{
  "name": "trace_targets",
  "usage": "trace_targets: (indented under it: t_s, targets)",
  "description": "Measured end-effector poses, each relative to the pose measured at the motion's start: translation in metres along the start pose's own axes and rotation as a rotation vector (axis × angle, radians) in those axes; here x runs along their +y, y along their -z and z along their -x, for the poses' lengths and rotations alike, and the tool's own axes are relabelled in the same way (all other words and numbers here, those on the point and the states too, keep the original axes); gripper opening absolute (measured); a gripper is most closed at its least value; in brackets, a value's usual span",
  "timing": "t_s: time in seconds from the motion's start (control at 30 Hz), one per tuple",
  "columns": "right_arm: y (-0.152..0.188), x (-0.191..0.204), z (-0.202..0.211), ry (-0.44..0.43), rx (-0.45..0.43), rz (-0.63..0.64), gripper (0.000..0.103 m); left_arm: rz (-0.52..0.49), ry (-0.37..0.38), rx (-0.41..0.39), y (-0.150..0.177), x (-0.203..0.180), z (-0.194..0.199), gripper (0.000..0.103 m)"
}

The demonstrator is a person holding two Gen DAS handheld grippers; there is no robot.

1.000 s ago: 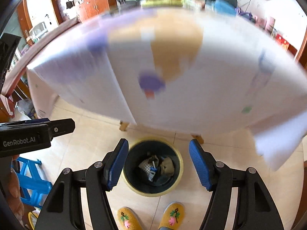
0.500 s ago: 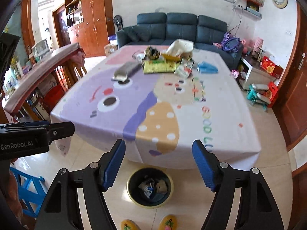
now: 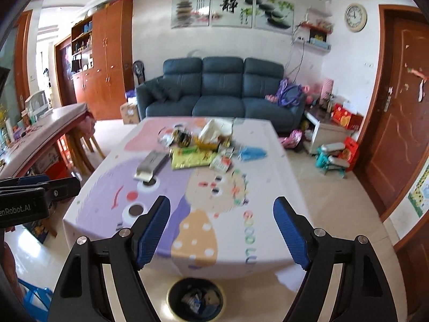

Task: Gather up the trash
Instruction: 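Raise both tools and move them back toward the remaining trash on the table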

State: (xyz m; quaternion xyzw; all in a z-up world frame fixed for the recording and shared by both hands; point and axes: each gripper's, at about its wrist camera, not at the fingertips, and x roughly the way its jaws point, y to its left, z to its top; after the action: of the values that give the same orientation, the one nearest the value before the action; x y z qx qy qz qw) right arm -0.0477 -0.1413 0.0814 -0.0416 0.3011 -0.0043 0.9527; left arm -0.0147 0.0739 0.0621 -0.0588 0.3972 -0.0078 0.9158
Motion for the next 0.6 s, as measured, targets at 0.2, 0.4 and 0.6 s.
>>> trace_targets:
  t_s: [0.2,0.4,0.6]
  targets:
    - [-0.033,-0.021,0.006,0.016,-0.035,-0.015,0.084,-0.026,0.018,-0.015,-0.027,-0.008,0.0,0.074]
    - [-0.059,-0.053,-0.026,-0.007,-0.01,-0.047,0.084,-0.03,0.016,-0.016,-0.061,-0.021,-0.025,0.074]
    - [-0.087,-0.097,-0.098,-0.075,0.044,-0.088,0.084,-0.079,-0.03,-0.005,-0.113,-0.054,-0.09,0.074]
